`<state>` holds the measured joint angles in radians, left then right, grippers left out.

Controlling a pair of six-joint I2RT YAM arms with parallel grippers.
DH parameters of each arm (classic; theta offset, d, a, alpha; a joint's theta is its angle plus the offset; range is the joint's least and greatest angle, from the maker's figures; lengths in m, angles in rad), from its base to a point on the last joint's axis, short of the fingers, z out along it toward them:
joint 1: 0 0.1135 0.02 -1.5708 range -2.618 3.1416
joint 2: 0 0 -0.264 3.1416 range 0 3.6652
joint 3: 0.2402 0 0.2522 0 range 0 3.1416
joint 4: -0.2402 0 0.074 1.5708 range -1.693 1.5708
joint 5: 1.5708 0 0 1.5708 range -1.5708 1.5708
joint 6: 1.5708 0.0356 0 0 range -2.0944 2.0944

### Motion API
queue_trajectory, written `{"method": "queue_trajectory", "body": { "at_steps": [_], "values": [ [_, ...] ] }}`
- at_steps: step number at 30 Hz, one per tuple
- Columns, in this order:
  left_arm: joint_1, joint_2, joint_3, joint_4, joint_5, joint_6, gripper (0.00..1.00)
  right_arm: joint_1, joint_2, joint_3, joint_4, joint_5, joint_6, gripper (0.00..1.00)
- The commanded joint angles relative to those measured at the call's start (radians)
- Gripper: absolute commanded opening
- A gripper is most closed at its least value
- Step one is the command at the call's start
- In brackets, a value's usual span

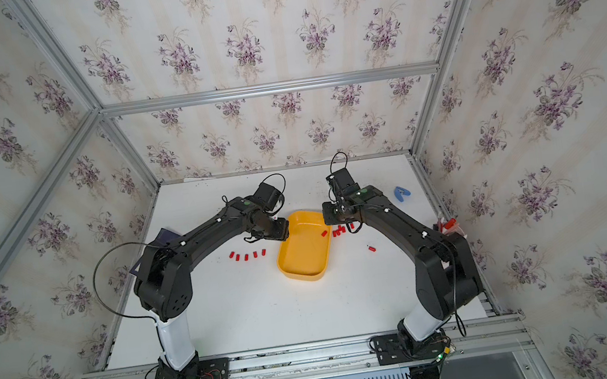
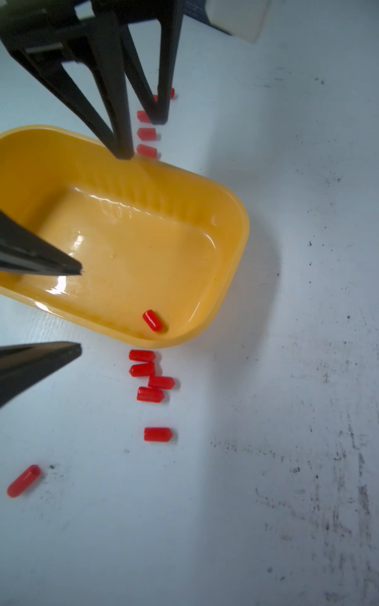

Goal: Take the screw protection sleeves out of the storage box
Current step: Adjust the storage box at the center of the board.

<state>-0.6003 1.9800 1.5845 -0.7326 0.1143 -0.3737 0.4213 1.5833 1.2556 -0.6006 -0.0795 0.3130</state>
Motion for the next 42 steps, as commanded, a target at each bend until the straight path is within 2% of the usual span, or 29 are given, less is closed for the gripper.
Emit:
{"method": "queue_trajectory", "body": {
  "at_steps": [1, 3, 5, 8, 14, 19, 24, 35, 42],
  "values": [
    [-0.009, 0.039, 0.038, 0.002, 0.033, 0.025, 0.64, 0.0, 0.0, -0.007, 0.027, -0.002, 0.018, 0.39],
    [-0.012, 0.074, 0.064, -0.001, 0.048, 0.014, 0.57, 0.0, 0.006, -0.016, 0.033, -0.007, 0.016, 0.39],
    [-0.013, 0.094, 0.071, 0.008, 0.056, -0.003, 0.41, 0.001, 0.013, -0.025, 0.041, -0.008, 0.015, 0.39],
    [-0.012, 0.106, 0.068, 0.018, 0.059, -0.008, 0.27, 0.0, 0.02, -0.033, 0.049, -0.013, 0.013, 0.39],
    [-0.008, 0.114, 0.027, 0.048, 0.082, -0.008, 0.13, 0.001, 0.012, -0.045, 0.043, 0.003, -0.004, 0.39],
    [0.018, 0.095, -0.042, 0.122, 0.163, -0.036, 0.01, 0.001, 0.002, -0.056, 0.038, 0.005, -0.018, 0.39],
    [0.028, 0.069, -0.093, 0.181, 0.217, -0.071, 0.0, 0.001, -0.009, -0.066, 0.031, 0.012, -0.028, 0.39],
    [0.031, 0.061, -0.11, 0.185, 0.21, -0.081, 0.0, 0.001, -0.032, -0.079, 0.053, 0.006, -0.032, 0.39],
    [0.022, 0.054, -0.054, 0.044, 0.066, -0.095, 0.0, 0.003, -0.028, -0.095, 0.078, -0.016, -0.004, 0.39]
  ]
}}
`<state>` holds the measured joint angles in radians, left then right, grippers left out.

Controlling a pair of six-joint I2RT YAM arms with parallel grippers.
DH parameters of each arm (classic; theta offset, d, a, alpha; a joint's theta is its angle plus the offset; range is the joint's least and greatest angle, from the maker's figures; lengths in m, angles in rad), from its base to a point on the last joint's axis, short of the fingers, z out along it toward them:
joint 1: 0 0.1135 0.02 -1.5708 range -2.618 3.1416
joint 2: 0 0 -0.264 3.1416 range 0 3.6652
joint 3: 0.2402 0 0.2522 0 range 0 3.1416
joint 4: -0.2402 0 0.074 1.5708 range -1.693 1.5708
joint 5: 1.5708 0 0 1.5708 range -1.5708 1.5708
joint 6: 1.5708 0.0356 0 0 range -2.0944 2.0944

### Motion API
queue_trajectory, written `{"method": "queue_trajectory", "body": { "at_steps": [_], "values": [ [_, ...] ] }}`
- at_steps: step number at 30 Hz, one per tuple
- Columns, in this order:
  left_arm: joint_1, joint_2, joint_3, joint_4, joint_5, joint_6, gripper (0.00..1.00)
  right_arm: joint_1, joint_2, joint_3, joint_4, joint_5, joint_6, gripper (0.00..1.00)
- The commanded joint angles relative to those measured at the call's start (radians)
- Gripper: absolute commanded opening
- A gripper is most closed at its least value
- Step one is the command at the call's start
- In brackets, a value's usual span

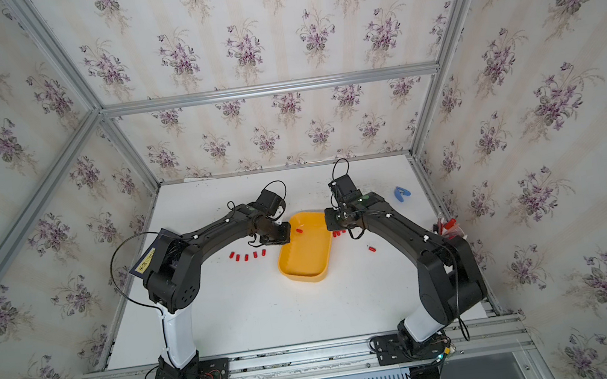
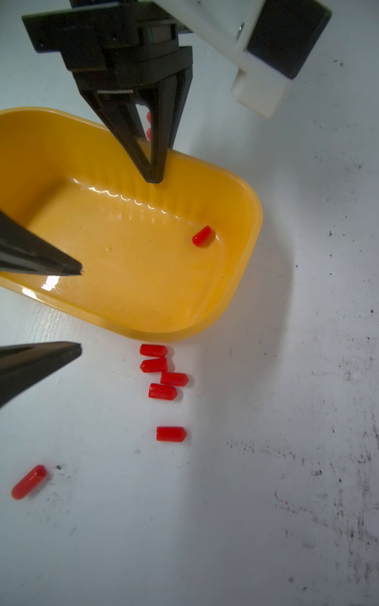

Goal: Take the screw protection sleeves out of the storage box
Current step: Adjust the storage box at the center of the board, then pick up the screw protection sleeve from the storage box.

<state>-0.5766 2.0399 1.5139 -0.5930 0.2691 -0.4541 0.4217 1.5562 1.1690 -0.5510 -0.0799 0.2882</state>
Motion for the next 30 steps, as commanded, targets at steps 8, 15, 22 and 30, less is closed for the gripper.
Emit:
{"method": "queue_trajectory", "body": {
  "at_steps": [8, 15, 22, 30],
  "values": [
    [-0.022, -0.022, -0.014, -0.117, -0.136, -0.086, 0.16, 0.088, 0.008, -0.058, 0.195, -0.138, 0.147, 0.39],
    [-0.029, -0.043, -0.023, -0.115, -0.149, -0.1, 0.45, 0.154, 0.117, -0.026, 0.186, -0.144, 0.128, 0.39],
    [-0.029, -0.122, -0.023, -0.133, -0.156, -0.094, 0.55, 0.154, 0.133, -0.013, 0.22, -0.178, 0.097, 0.41],
    [0.003, -0.377, -0.08, -0.163, -0.201, -0.11, 0.64, 0.174, 0.206, 0.061, 0.199, -0.158, -0.09, 0.42]
  ]
}}
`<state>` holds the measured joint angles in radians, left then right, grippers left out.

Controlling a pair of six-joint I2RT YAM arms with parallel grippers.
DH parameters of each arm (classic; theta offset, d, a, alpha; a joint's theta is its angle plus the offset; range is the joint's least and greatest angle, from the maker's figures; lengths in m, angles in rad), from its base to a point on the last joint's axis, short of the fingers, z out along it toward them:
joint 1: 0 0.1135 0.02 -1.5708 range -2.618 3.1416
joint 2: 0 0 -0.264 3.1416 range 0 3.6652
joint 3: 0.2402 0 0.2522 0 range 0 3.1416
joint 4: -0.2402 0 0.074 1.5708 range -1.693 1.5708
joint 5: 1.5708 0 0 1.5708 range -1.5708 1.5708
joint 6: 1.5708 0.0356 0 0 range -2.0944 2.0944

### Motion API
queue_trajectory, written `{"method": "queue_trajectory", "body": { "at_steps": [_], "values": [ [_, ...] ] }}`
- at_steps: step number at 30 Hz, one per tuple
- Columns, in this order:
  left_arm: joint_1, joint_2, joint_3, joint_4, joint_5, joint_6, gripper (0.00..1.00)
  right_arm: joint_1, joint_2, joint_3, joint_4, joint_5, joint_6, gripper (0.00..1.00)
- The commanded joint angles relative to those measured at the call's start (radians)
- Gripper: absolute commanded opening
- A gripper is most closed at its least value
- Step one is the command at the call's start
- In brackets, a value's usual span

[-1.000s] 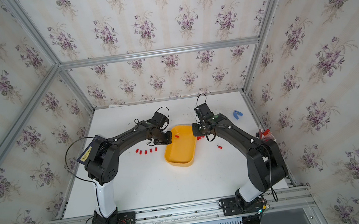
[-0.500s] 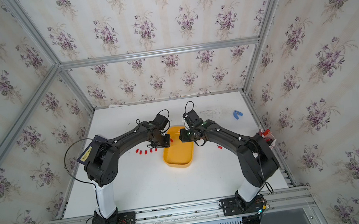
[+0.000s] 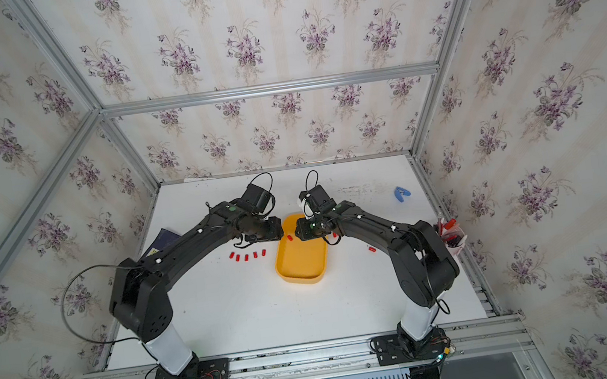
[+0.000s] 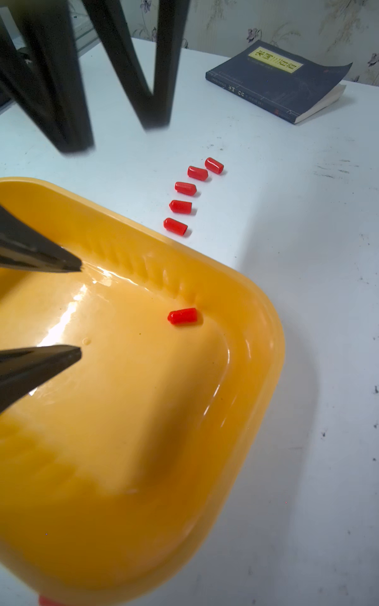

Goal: Take the screw protection sleeves out of the storage box
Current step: Pick up the screw protection sleeve from the storage box.

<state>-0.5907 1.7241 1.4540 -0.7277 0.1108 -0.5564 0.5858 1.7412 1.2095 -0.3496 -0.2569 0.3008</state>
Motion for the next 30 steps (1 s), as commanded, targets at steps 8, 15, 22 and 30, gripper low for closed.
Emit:
{"method": "queue_trajectory", "body": {
  "at_steps": [8, 15, 22, 30],
  "values": [
    [0.062, -0.34, -0.133, -0.066, -0.099, 0.018, 0.71, 0.063, 0.103, 0.055, 0.009, 0.099, -0.273, 0.43],
    [0.088, -0.422, -0.198, -0.063, -0.094, 0.02, 0.71, 0.095, 0.174, 0.093, 0.026, 0.166, -0.316, 0.43],
    [0.097, -0.432, -0.221, -0.058, -0.084, 0.026, 0.72, 0.114, 0.222, 0.111, 0.068, 0.225, -0.353, 0.43],
    [0.109, -0.438, -0.252, -0.039, -0.069, 0.023, 0.72, 0.114, 0.27, 0.128, 0.097, 0.226, -0.382, 0.43]
  ]
}}
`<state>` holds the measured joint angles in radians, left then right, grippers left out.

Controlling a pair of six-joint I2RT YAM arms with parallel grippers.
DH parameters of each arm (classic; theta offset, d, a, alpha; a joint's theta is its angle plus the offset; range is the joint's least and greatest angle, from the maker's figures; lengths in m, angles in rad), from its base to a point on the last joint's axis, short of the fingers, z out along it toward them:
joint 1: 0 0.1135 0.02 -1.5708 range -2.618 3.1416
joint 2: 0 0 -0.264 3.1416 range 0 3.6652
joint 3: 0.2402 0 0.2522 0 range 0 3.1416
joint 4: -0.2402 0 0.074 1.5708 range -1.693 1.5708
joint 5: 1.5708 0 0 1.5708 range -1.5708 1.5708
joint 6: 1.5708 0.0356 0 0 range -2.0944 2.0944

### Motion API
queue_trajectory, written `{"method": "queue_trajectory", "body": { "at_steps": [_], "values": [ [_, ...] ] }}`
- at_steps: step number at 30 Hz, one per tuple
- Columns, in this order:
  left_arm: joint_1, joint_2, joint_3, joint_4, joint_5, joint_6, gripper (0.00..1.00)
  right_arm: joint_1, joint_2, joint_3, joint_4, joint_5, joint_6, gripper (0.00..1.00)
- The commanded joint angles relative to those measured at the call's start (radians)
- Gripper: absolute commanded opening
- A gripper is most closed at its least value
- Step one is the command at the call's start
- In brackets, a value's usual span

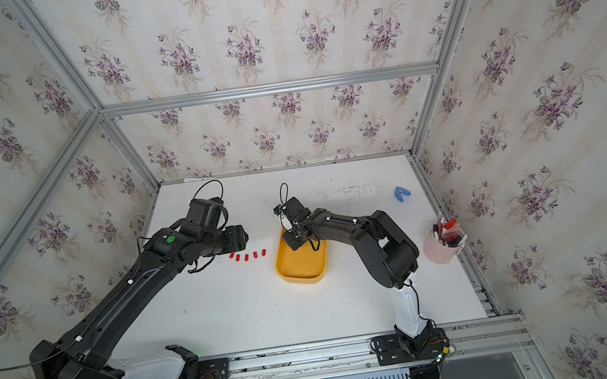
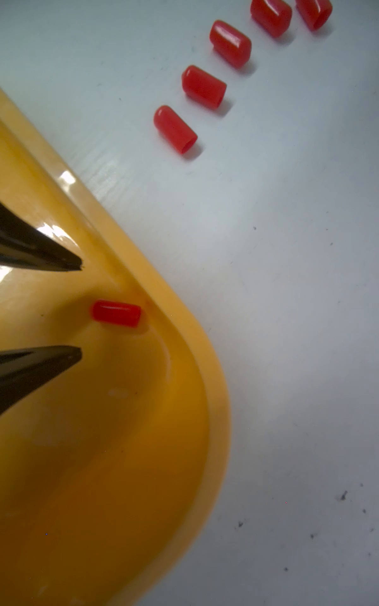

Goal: Take the screw protection sleeves out of the storage box
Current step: Pick up the screw protection sleeve from the storage box.

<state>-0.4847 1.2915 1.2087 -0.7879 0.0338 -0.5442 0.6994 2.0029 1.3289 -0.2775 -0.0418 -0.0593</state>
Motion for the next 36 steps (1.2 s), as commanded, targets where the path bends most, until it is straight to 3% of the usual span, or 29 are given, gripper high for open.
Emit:
{"method": "queue_trajectory", "body": {
  "at_steps": [1, 14, 22, 26, 36],
  "values": [
    [0.004, -0.007, -0.011, 0.024, 0.01, 0.009, 0.72, 0.0, 0.015, 0.011, 0.028, 0.013, -0.027, 0.43],
    [0.008, -0.006, -0.029, 0.031, 0.015, 0.009, 0.72, 0.0, 0.072, 0.024, 0.073, 0.039, -0.065, 0.4],
    [0.007, 0.005, -0.033, 0.031, 0.021, 0.005, 0.72, 0.0, 0.103, 0.041, 0.086, 0.04, -0.082, 0.25],
    [0.008, 0.006, -0.039, 0.038, 0.023, 0.005, 0.72, 0.0, 0.103, 0.038, 0.099, 0.04, -0.08, 0.21],
    [0.008, 0.019, -0.047, 0.045, 0.029, 0.005, 0.72, 0.0, -0.017, -0.032, 0.148, 0.044, -0.041, 0.19]
  ]
}}
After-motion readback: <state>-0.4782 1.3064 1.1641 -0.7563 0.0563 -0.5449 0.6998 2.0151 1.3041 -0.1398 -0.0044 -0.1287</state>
